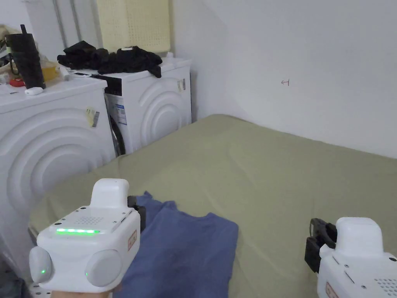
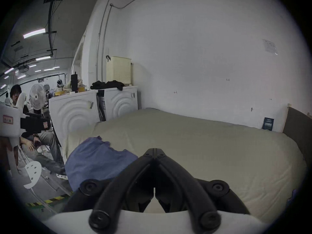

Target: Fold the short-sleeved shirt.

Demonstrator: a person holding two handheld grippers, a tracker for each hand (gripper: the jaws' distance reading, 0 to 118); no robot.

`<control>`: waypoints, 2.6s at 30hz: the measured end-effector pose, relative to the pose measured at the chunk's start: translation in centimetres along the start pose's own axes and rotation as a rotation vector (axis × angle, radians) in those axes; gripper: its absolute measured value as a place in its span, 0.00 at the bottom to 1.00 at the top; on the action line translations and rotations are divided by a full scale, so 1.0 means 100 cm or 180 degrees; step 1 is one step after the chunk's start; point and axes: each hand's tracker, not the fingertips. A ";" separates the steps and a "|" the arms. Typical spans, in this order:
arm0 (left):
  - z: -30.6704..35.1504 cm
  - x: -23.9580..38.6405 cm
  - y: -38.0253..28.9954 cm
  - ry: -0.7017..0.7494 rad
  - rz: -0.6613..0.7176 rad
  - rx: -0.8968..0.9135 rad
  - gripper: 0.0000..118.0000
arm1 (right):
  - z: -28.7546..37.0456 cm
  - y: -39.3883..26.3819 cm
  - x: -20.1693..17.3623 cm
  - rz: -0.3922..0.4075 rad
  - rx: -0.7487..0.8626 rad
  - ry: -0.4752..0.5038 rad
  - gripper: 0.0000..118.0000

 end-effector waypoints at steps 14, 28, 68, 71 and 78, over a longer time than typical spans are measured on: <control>-0.160 0.030 -0.070 -0.0498 -0.0017 -0.1320 0.28 | -0.036 -0.058 0.004 0.0057 -0.0545 0.0072 0.01; -0.235 0.073 -0.127 -0.0438 -0.0325 -0.2114 0.99 | -0.050 -0.099 0.028 -0.0089 -0.0958 -0.0005 0.01; -0.058 0.667 -0.116 -0.2992 -0.1855 -0.1731 0.09 | 0.231 -0.131 0.278 -0.1117 -0.0808 -0.2249 0.01; -0.065 0.658 -0.123 -0.3028 -0.1819 -0.1678 1.00 | 0.225 -0.132 0.283 -0.1114 -0.0850 -0.2251 0.01; -0.054 0.607 -0.096 -0.3007 -0.1608 -0.1480 0.90 | 0.217 -0.116 0.273 -0.1059 -0.0770 -0.2195 0.01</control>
